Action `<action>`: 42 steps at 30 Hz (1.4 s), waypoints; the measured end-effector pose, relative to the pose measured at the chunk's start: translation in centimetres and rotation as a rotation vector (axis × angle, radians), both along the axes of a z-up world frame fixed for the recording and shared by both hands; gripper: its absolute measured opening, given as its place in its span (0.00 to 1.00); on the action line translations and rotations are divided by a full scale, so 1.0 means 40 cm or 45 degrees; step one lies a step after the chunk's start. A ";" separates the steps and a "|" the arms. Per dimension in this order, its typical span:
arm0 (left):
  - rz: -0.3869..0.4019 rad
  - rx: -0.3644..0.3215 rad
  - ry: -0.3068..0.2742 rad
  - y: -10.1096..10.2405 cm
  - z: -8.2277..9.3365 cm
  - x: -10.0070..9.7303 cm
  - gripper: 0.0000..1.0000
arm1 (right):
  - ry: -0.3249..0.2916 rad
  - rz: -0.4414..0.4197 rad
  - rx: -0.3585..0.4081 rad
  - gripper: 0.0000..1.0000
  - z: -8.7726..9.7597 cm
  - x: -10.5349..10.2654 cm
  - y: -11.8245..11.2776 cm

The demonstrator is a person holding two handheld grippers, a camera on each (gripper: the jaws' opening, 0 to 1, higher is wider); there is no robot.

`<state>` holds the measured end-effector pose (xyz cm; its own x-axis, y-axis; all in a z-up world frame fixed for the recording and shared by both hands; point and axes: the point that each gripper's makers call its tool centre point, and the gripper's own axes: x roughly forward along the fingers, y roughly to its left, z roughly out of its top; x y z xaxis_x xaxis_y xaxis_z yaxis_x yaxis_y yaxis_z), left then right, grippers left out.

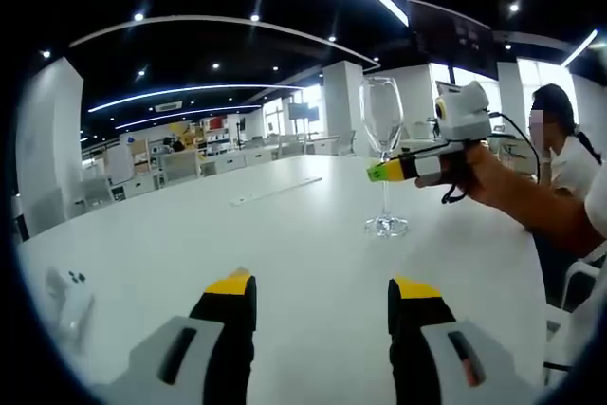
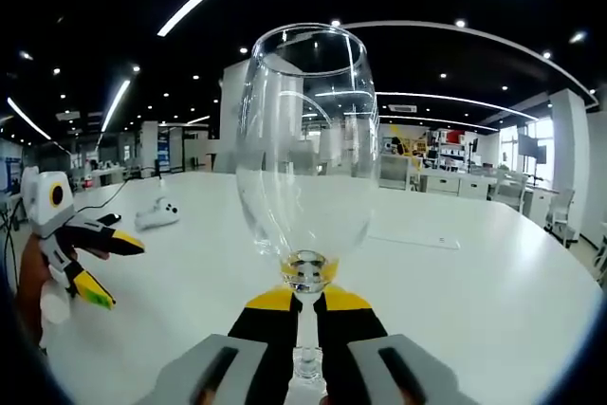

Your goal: Stand the stemmed glass upright on the table place it in front of you

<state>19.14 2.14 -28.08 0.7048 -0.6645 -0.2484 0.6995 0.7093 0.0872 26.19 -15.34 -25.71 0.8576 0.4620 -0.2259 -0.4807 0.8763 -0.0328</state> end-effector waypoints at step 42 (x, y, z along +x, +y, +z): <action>-0.001 0.000 -0.010 -0.001 0.003 -0.006 0.56 | -0.031 0.043 -0.017 0.36 -0.016 -0.017 0.016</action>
